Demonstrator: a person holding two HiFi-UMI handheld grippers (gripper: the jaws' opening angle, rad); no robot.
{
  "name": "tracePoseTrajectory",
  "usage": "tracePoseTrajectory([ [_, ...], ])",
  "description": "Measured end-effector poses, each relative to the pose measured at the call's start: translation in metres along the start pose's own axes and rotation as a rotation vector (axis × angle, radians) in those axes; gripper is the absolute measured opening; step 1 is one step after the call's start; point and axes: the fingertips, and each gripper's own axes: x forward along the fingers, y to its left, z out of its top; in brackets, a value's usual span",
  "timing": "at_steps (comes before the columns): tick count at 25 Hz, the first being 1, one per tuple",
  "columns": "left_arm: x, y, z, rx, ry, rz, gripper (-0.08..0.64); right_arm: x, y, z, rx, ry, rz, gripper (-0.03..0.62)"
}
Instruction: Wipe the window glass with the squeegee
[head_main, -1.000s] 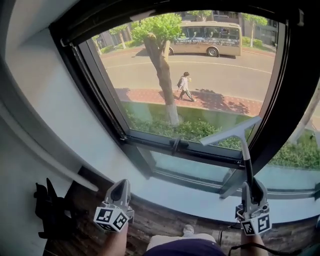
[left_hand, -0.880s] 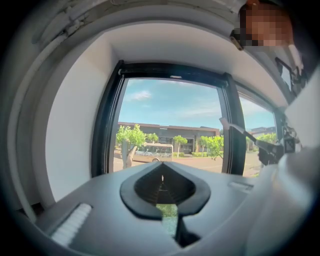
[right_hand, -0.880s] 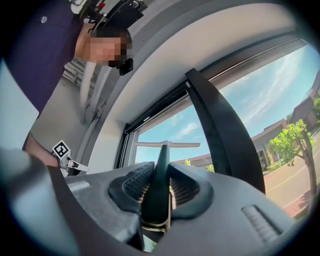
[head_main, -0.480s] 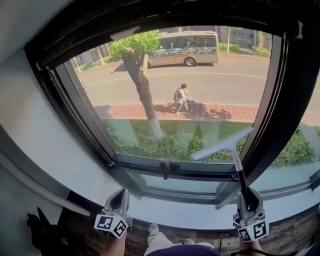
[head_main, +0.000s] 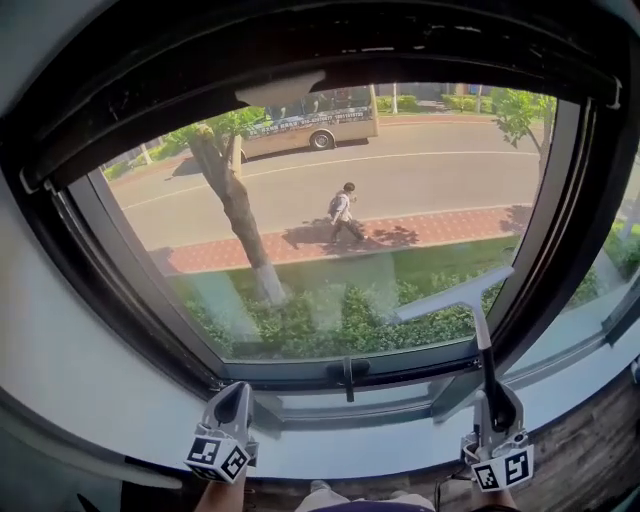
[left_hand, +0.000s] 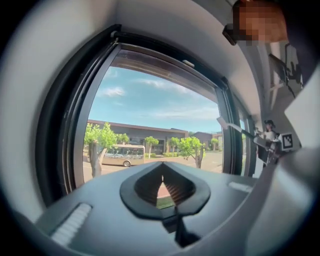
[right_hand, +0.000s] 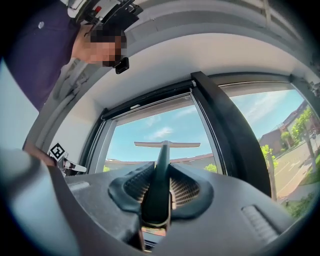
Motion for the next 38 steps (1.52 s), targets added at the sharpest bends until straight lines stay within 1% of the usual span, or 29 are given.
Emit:
tracePoseTrajectory([
  [5,0.022,0.030,0.008,0.018,0.005,-0.110,0.005,0.012,0.029,0.012,-0.051,-0.020,-0.110,0.101],
  [6,0.026,0.033,0.010,0.032,0.004,-0.142,0.005,0.015,0.033,0.017,-0.062,-0.026,-0.133,0.101],
  [9,0.036,0.035,0.018,0.105,-0.005,-0.238,0.005,0.025,0.046,0.033,-0.067,-0.073,-0.210,0.100],
  [11,0.043,0.033,0.023,0.127,-0.022,-0.283,0.005,0.031,0.051,0.044,-0.068,-0.109,-0.254,0.101],
  [13,0.051,0.026,0.030,0.100,-0.038,-0.323,0.005,0.038,0.054,0.056,-0.086,-0.133,-0.279,0.101],
  [15,0.056,0.019,0.034,0.066,-0.044,-0.359,0.005,0.045,0.057,0.069,-0.120,-0.145,-0.279,0.101],
  [18,0.057,0.012,0.035,0.054,-0.045,-0.407,0.005,0.055,0.058,0.092,-0.157,-0.175,-0.278,0.101],
  [21,0.059,0.011,0.038,0.048,-0.049,-0.408,0.005,0.069,0.057,0.116,-0.194,-0.226,-0.267,0.101],
  [24,0.062,0.013,0.043,0.042,-0.055,-0.386,0.005,0.086,0.052,0.132,-0.244,-0.266,-0.246,0.101],
  [27,0.064,0.016,0.048,0.035,-0.061,-0.360,0.005,0.105,0.039,0.146,-0.273,-0.322,-0.239,0.101],
  [31,0.068,0.019,0.054,0.025,-0.069,-0.332,0.005,0.130,0.013,0.156,-0.266,-0.364,-0.238,0.101],
  [38,0.073,0.022,0.063,0.006,-0.081,-0.291,0.005,0.159,-0.027,0.168,-0.240,-0.446,-0.192,0.101],
])
